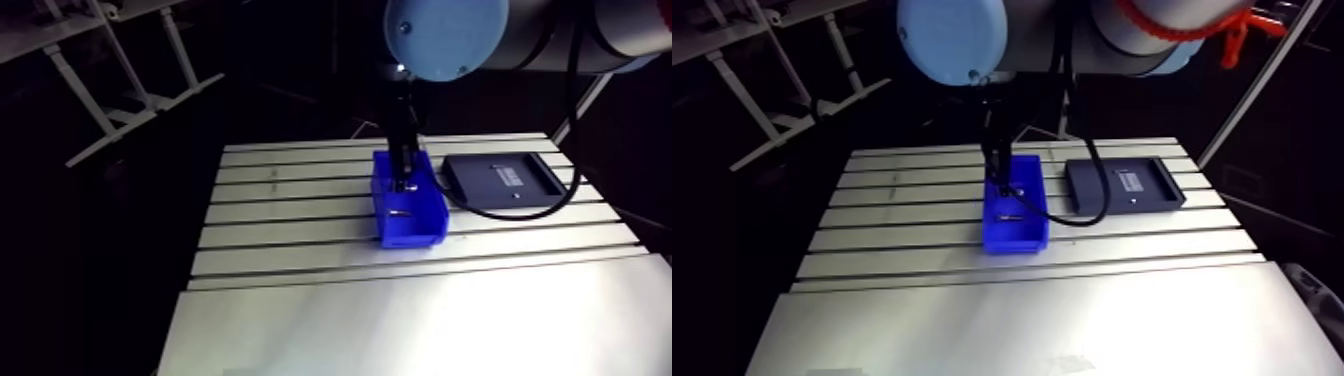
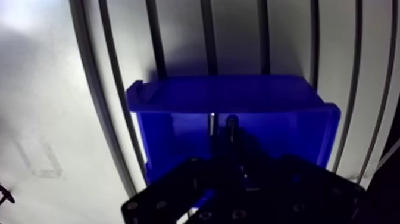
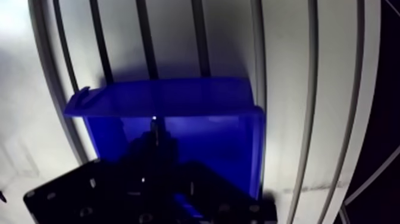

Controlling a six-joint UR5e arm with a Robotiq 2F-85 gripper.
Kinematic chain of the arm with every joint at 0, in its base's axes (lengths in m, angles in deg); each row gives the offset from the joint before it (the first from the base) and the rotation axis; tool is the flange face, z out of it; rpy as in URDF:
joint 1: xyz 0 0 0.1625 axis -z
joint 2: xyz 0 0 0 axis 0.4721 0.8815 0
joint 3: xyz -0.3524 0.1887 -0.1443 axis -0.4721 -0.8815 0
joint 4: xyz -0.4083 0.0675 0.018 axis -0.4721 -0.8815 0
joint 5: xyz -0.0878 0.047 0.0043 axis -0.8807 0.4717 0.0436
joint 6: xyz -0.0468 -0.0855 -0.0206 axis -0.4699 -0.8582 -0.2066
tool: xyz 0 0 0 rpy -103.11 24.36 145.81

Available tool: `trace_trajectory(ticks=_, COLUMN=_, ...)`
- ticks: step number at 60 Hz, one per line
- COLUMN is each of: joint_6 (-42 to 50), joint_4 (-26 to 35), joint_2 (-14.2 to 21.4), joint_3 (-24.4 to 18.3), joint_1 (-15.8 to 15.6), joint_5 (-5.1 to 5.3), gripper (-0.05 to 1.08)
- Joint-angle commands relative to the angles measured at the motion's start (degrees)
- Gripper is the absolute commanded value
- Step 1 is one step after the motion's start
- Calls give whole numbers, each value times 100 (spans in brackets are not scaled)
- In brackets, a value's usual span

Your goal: Pick up the M10 bolt from the tray and put it into the blue bin.

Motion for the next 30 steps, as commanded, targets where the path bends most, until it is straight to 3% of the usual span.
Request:
trace_trajectory(ticks=1, joint_6=101, joint_4=-129, joint_2=-148, joint_3=35, joint_1=3, joint_5=-121, gripper=101)
trace_trajectory(ticks=30, joint_6=230, joint_4=-149, joint_2=-392, joint_3=9, joint_1=3, joint_5=-114, gripper=101)
